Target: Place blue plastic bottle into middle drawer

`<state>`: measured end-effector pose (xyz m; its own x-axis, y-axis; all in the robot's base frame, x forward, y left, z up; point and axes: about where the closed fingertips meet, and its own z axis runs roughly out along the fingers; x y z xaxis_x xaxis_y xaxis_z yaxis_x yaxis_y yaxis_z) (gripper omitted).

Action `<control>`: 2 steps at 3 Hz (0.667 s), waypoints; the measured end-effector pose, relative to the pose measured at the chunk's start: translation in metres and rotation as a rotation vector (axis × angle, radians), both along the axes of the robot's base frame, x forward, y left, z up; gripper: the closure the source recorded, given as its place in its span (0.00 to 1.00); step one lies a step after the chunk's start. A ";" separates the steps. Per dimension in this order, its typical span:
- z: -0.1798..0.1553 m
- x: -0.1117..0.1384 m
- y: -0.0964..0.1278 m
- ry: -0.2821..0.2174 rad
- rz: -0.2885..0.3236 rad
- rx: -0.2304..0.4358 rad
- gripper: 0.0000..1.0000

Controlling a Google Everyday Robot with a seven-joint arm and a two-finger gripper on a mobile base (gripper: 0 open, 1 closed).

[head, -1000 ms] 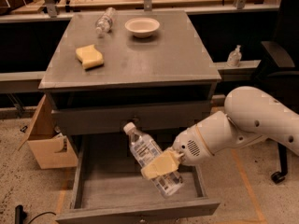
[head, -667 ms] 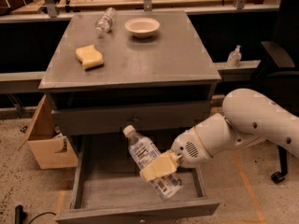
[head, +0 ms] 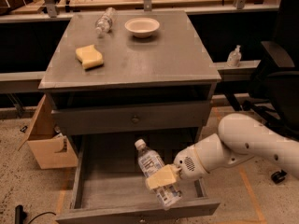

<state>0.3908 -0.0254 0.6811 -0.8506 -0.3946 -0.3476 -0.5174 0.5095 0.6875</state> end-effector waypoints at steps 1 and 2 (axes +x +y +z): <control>-0.092 0.025 -0.012 0.109 -0.176 -0.008 1.00; -0.146 0.056 -0.015 0.144 -0.283 -0.008 1.00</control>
Offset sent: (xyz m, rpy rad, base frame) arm 0.1017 -0.0229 -0.2159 -0.0074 0.1856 -0.4312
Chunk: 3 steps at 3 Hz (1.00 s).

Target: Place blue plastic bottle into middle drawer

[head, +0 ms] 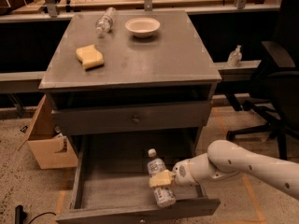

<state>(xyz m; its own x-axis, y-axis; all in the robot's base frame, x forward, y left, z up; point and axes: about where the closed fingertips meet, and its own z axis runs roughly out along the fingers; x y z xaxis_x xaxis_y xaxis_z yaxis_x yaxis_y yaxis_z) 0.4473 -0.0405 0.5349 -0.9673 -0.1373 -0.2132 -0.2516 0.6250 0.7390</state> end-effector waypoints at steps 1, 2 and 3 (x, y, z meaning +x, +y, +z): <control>-0.037 0.033 0.003 0.020 -0.054 -0.023 1.00; -0.073 0.050 0.013 0.060 -0.072 -0.078 0.84; -0.103 0.053 0.027 0.108 -0.074 -0.158 0.60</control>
Offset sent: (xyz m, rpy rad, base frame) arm 0.0726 0.0305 -0.1216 -0.1608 0.1187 -0.0899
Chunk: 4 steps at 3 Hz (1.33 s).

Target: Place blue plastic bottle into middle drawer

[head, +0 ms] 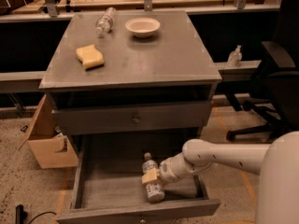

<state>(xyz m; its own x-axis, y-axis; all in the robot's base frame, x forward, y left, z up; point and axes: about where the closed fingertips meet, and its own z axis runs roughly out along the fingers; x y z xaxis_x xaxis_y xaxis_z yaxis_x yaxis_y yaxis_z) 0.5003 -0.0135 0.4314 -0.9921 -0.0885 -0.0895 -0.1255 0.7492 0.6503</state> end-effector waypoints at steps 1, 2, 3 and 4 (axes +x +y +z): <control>-0.012 -0.001 0.005 0.020 -0.006 -0.075 0.37; -0.007 -0.001 -0.001 0.002 -0.022 -0.186 0.07; 0.012 -0.006 -0.013 -0.016 -0.042 -0.260 0.00; 0.043 -0.011 -0.018 -0.059 -0.059 -0.245 0.17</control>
Offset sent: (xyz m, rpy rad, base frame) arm 0.0008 -0.0094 0.0033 -0.2821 -0.0247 -0.0383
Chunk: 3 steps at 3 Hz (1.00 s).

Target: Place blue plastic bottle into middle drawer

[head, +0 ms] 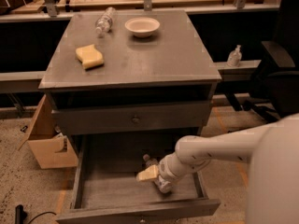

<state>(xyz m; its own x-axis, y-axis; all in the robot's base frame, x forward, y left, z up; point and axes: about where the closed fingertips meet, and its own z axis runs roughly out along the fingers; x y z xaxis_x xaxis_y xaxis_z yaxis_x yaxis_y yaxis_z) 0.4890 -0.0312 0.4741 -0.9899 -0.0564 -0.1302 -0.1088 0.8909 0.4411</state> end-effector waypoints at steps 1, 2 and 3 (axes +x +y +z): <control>0.050 -0.009 0.002 -0.084 0.010 0.103 0.42; 0.103 -0.042 -0.018 -0.167 0.021 0.137 0.65; 0.143 -0.093 -0.067 -0.244 -0.092 0.073 0.88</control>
Offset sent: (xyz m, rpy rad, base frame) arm -0.1028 -0.1349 0.2007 0.1269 -0.3162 -0.1322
